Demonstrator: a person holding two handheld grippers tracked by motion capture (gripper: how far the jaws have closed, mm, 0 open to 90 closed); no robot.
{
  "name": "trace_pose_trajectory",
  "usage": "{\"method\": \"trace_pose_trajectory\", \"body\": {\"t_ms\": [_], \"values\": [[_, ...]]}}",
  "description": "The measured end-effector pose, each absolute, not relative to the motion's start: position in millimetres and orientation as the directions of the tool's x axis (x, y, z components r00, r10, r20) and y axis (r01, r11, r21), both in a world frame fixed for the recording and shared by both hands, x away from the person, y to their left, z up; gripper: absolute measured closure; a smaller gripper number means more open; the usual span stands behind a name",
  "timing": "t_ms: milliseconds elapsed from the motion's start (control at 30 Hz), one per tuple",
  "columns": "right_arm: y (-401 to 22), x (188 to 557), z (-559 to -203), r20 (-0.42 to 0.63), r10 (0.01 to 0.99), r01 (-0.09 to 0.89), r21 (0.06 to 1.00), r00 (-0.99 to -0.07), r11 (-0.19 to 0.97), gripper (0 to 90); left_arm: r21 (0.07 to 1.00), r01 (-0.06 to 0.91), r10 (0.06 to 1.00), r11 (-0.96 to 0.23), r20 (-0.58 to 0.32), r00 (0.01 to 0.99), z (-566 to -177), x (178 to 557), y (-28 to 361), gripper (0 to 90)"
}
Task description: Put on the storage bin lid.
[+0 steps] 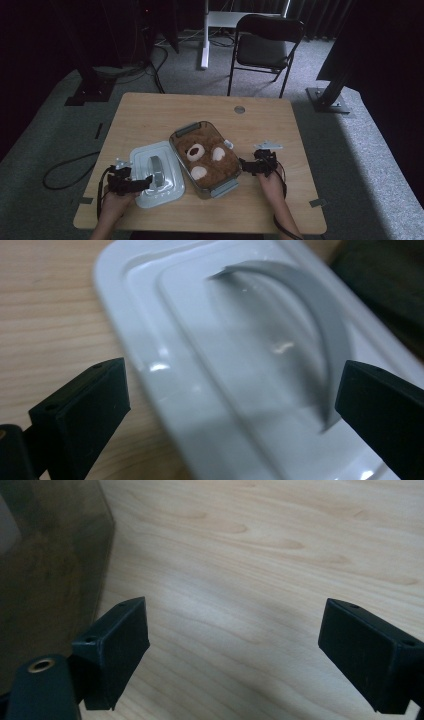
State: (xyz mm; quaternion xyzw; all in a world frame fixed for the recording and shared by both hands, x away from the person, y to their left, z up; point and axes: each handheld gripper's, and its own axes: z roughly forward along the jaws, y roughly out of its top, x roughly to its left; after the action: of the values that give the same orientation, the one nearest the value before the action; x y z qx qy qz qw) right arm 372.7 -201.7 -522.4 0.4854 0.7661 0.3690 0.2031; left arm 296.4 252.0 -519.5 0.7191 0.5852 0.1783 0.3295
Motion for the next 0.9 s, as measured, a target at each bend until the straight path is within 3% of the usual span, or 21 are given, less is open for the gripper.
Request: {"method": "trace_pose_trajectory", "body": {"t_ms": [300, 533, 600, 667, 700, 767, 833, 900], "values": [[-199.2, 371.3, -526.2, 0.042, 0.889, 0.588, 0.765, -0.455, 0.265, 12.1, 0.677, 0.728, 0.950, -0.106, -0.147, 0.275, -518.0, 311.3, 223.8, 1.8], [-195.3, 370.7, -525.8, 0.028, 0.889, 0.585, 0.762, -0.457, 0.277, 12.1, 0.681, 0.721, 0.942, -0.127, -0.145, 0.302, -522.5, 319.9, 211.0, 7.8], [-193.0, 370.9, -525.4, 0.029, 0.886, 0.582, 0.764, -0.462, 0.278, 12.1, 0.686, 0.716, 0.937, -0.132, -0.150, 0.316, -523.7, 320.7, 210.2, 20.1], [-190.6, 370.9, -524.7, 0.037, 0.883, 0.580, 0.767, -0.468, 0.275, 12.1, 0.694, 0.707, 0.935, -0.134, -0.149, 0.323, -524.0, 320.6, 210.5, 25.1], [-188.0, 370.6, -524.7, 0.044, 0.876, 0.575, 0.770, -0.480, 0.276, 12.1, 0.698, 0.704, 0.931, -0.131, -0.158, 0.329, -523.9, 320.3, 211.5, 40.3], [-186.9, 370.6, -525.1, 0.046, 0.874, 0.575, 0.769, -0.484, 0.278, 12.1, 0.698, 0.705, 0.929, -0.124, -0.168, 0.329, -523.9, 320.3, 212.4, 44.4], [-185.2, 369.9, -526.9, 0.061, 0.870, 0.579, 0.768, -0.489, 0.272, 12.7, 0.704, 0.700, 0.924, -0.125, -0.174, 0.340, -524.2, 319.7, 214.2, 59.9], [-185.6, 369.9, -527.7, 0.068, 0.868, 0.580, 0.770, -0.491, 0.267, 12.7, 0.704, 0.702, 0.917, -0.110, -0.199, 0.344, -524.9, 319.6, 217.9, 61.0]]}}
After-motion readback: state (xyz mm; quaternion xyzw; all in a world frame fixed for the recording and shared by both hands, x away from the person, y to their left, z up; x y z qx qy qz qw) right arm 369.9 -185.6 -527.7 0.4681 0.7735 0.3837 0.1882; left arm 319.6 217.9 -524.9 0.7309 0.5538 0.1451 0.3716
